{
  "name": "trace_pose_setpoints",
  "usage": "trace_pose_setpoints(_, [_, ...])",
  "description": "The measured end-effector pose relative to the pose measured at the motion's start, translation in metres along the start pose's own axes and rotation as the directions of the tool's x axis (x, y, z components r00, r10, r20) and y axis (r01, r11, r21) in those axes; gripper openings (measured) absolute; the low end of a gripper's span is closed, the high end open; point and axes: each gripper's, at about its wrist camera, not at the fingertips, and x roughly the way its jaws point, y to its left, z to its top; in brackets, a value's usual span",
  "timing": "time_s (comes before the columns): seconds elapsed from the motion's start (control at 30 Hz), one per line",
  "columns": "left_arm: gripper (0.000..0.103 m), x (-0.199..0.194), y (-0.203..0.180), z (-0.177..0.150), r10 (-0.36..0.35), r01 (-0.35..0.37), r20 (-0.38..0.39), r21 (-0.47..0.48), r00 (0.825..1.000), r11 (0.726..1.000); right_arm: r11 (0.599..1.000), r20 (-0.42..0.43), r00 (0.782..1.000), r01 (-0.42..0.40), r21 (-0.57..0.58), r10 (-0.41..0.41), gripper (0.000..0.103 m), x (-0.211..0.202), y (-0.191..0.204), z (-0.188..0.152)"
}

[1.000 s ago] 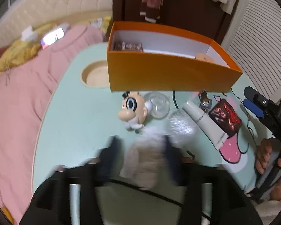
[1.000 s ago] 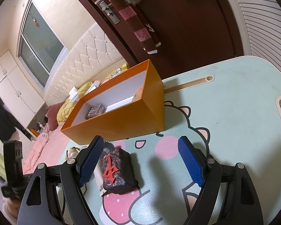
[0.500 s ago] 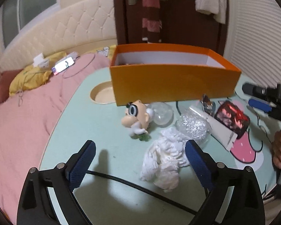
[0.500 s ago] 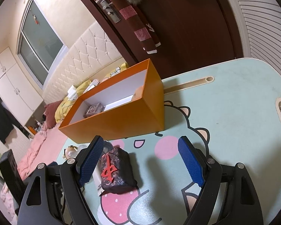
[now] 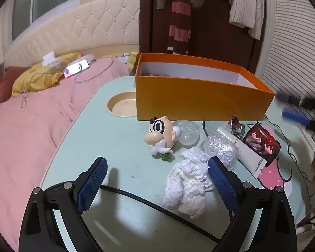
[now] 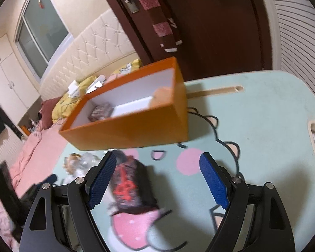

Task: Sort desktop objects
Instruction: 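Reach the right tool into the box and grasp the pink heart-shaped item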

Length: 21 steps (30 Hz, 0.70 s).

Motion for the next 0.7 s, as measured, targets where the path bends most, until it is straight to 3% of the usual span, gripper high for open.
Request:
trace_pose_setpoints(0.1, [0.096,0.001,0.001,0.0,-0.01,0.01,-0.004,-0.009,1.0,1.0,0.995,0.01,0.998,-0.066,-0.08,0.067,0.082,-0.012,0.032,0.034])
trace_pose_setpoints(0.17, [0.096,0.001,0.002,-0.001,-0.017,0.017,-0.007,-0.017,1.0,1.0,0.985,-0.036,0.997,-0.075,-0.153,0.071,0.082,-0.006,0.055,0.057])
trace_pose_setpoints(0.27, [0.096,0.001,0.005,-0.001,-0.025,0.025,-0.009,-0.033,1.0,0.999,0.963,-0.238,0.969,-0.122,-0.242,0.063,0.082,0.032,0.093,0.093])
trace_pose_setpoints(0.33, [0.096,0.002,0.007,-0.001,-0.033,0.032,-0.012,-0.048,0.999,0.998,0.955,-0.418,0.906,-0.178,-0.238,0.064,0.082,0.075,0.112,0.105])
trace_pose_setpoints(0.4, [0.096,0.002,0.009,-0.001,-0.042,0.041,-0.016,-0.065,0.999,0.997,0.952,-0.574,0.817,-0.217,-0.216,0.056,0.082,0.124,0.126,0.113])
trace_pose_setpoints(0.5, [0.096,0.003,0.012,-0.002,-0.057,0.055,-0.019,-0.091,0.998,0.994,0.951,-0.697,0.717,-0.198,-0.236,-0.024,0.082,0.182,0.135,0.109])
trace_pose_setpoints(0.57, [0.096,0.003,0.013,-0.002,-0.061,0.059,-0.016,-0.1,0.998,0.993,0.956,-0.743,0.668,-0.192,-0.22,-0.036,0.082,0.205,0.138,0.101])
trace_pose_setpoints(0.6, [0.096,0.002,0.014,-0.002,-0.062,0.06,-0.015,-0.102,0.998,0.993,0.959,-0.756,0.654,-0.192,-0.21,-0.034,0.082,0.214,0.14,0.099])
trace_pose_setpoints(0.7, [0.096,0.004,0.007,-0.001,-0.057,0.055,-0.014,-0.109,0.998,0.992,0.951,-0.761,0.642,-0.167,-0.262,-0.097,0.082,0.229,0.148,0.091])
